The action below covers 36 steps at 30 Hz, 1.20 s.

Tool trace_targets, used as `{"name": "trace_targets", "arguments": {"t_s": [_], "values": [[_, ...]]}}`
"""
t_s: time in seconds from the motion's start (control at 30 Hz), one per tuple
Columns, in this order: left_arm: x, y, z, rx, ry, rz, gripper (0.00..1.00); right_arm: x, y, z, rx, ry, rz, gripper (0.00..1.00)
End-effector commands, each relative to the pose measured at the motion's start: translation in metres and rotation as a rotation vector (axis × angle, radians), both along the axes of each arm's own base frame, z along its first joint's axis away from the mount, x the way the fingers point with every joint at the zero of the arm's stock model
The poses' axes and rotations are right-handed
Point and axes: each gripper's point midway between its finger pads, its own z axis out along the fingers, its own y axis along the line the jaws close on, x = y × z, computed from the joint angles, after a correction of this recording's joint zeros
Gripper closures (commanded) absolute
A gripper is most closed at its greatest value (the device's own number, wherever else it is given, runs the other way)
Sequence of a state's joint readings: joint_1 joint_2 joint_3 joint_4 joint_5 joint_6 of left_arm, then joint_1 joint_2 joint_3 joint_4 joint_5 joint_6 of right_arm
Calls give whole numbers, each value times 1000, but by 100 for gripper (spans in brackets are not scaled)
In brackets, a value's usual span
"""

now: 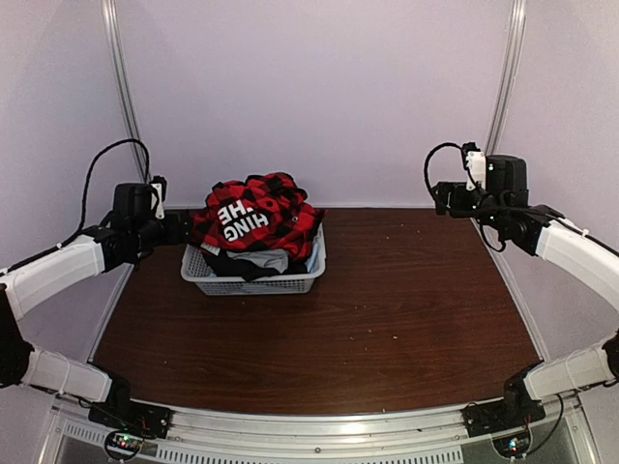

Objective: Fold and stack the long sleeve shirts
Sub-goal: Move the bin to the center of the board.

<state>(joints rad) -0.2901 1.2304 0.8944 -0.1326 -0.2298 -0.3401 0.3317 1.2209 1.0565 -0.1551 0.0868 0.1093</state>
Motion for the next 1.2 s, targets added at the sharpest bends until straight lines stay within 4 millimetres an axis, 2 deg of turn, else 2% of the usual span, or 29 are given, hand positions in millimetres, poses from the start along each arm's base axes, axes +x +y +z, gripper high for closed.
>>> {"name": "trace_targets", "arguments": {"t_s": [0.0,0.1,0.33,0.4,0.43,0.53,0.6,0.73,0.87,1.03,1.17], "values": [[-2,4,-32,4,125,48,3,0,9,1,21,7,26,0],[0,8,-56,28,203,70,6,2,17,-4,36,16,53,0],[13,13,-101,25,309,76,29,5,27,-7,43,37,81,0],[20,6,-108,13,314,42,37,4,28,-8,43,38,83,0],[23,2,-110,6,314,21,44,4,28,-8,44,37,83,0],[31,-17,-109,-34,302,-74,61,2,26,-10,40,44,70,0],[33,-32,-106,-57,285,-137,69,1,22,-14,34,59,49,0],[35,-69,-104,-56,273,-266,81,-1,18,-25,27,101,20,0],[42,-120,-110,-50,272,-425,93,-2,18,-36,19,132,13,0],[44,-203,-101,51,219,-705,95,-2,18,-48,-17,185,13,0],[52,-248,-95,81,172,-860,90,-1,17,-62,-64,234,14,0]]}}
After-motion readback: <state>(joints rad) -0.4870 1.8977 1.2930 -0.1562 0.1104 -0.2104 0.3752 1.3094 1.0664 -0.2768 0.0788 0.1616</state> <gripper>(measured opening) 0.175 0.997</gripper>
